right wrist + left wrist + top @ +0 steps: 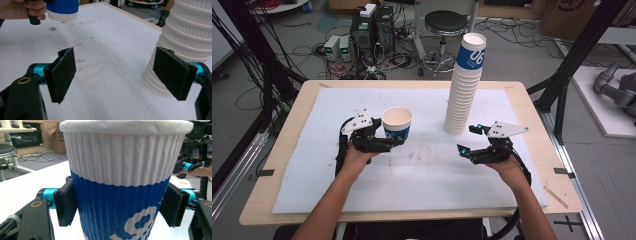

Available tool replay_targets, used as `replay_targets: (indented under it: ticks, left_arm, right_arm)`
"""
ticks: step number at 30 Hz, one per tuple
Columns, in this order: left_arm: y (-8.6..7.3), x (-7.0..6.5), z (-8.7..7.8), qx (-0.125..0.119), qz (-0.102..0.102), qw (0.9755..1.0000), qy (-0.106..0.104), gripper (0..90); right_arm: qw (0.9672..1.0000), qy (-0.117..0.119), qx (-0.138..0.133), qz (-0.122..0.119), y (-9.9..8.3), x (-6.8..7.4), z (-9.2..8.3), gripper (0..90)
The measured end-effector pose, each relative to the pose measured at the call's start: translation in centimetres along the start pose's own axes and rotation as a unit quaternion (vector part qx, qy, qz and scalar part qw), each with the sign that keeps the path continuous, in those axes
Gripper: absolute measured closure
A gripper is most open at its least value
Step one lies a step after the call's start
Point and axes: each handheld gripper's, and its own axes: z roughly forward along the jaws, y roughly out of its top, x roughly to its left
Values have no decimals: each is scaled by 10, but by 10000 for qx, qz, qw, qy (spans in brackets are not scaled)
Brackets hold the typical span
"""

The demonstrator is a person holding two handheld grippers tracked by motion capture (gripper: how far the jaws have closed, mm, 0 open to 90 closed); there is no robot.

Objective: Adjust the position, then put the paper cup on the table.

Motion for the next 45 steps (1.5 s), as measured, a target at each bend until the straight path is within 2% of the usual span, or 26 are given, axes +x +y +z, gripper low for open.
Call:
replay_targets:
  ticks: [5, 13, 16, 18, 19, 21, 25, 27, 31, 33, 34, 35, 37, 40, 45]
  left_arm:
    - [1, 3, -7, -89, 7, 9999, 144, 265]
    - [1, 8, -10, -151, -27, 9996, 235, 264]
    - [0, 14, -12, -192, -24, 9991, 373, 263]
    - [-2, 19, -13, -177, 142, 9984, 516, 264]
    - [-2, 19, -13, -177, 142, 9984, 516, 266]
    - [-6, 30, -14, -219, 78, 9981, 566, 266]
    - [-12, 41, -15, -205, 233, 9969, 721, 263]
    - [-14, 46, -15, -213, 176, 9967, 765, 260]
    - [-22, 53, -10, -25, -4, 9960, 896, 256]
    - [-24, 55, -8, 71, -20, 9956, 939, 255]
    - [-29, 59, -3, 200, -35, 9945, 1027, 255]
    - [-31, 61, -1, 216, -77, 9938, 1084, 255]
    - [-33, 62, 1, 221, -123, 9936, 1097, 255]
    - [-42, 68, 7, 364, -199, 9931, 1095, 255]
    - [-47, 71, 11, 477, -223, 9920, 1146, 254]
  right_arm:
    - [10000, -74, -9, 52, -1, -3, -1, 190]
    - [9998, -160, -40, 138, -7, -5, -7, 190]
    - [9997, -185, -58, 127, -7, -6, -8, 190]
    - [9997, -174, -34, 157, -7, -6, -8, 190]
    - [9997, -191, -21, 142, -8, -6, -8, 190]
    - [9997, -189, 21, 171, -9, -7, -7, 190]
    - [9997, -182, 56, 165, -11, -7, -7, 190]
    - [9997, -186, 67, 173, -13, -6, -8, 190]
    - [9995, -210, 109, 184, -17, -7, -11, 190]
    - [9995, -211, 83, 199, -17, -6, -11, 190]
    - [9996, -210, 77, 190, -17, -7, -11, 190]
    - [9996, -208, 77, 191, -17, -7, -11, 190]
    - [9995, -216, 107, 184, -17, -7, -10, 190]
    - [9996, -196, 136, 171, -17, -6, -9, 190]
    - [9995, -196, 154, 169, -17, -6, -8, 190]
